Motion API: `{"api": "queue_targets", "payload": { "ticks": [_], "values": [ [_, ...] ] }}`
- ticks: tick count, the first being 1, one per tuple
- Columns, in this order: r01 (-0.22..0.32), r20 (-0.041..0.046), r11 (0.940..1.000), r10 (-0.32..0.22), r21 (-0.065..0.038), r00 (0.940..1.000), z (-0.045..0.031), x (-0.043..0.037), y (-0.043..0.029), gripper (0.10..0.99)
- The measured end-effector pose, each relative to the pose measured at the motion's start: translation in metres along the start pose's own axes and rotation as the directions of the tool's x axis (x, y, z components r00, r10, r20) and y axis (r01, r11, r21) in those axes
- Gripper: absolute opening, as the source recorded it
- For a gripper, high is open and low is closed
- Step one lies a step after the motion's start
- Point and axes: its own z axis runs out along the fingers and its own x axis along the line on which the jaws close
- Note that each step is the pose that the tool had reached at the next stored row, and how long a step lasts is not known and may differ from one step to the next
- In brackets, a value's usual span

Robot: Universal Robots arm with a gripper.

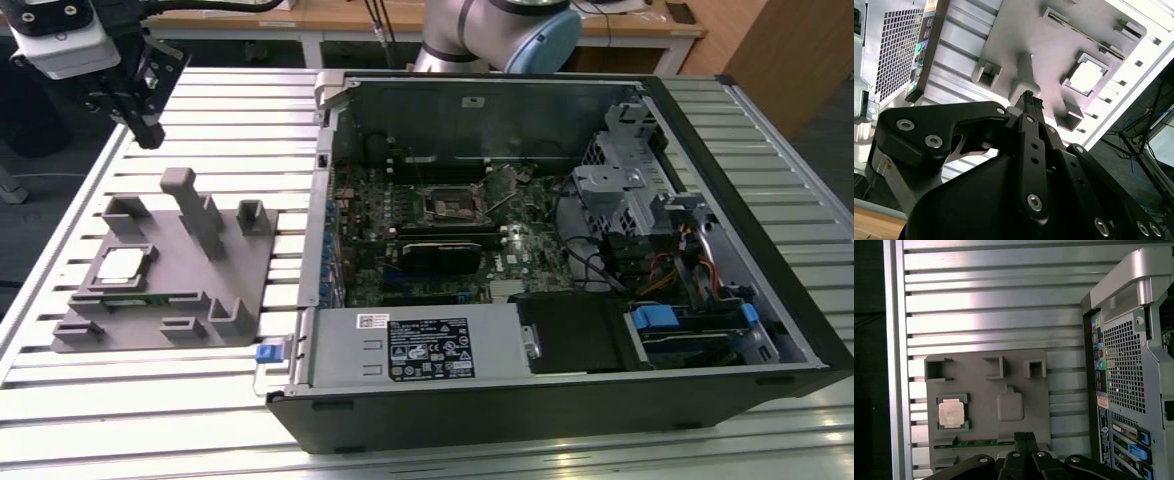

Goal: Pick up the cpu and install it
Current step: 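Reach for the cpu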

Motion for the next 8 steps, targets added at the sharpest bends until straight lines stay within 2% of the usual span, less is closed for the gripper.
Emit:
{"api": "queue_targets", "payload": {
  "ticks": [8],
  "values": [
    [0.000, -0.0001, 1.0000, 0.000, 0.000, 1.0000, 0.0005, 0.0081, -0.0006, 0.106]
  ]
}}
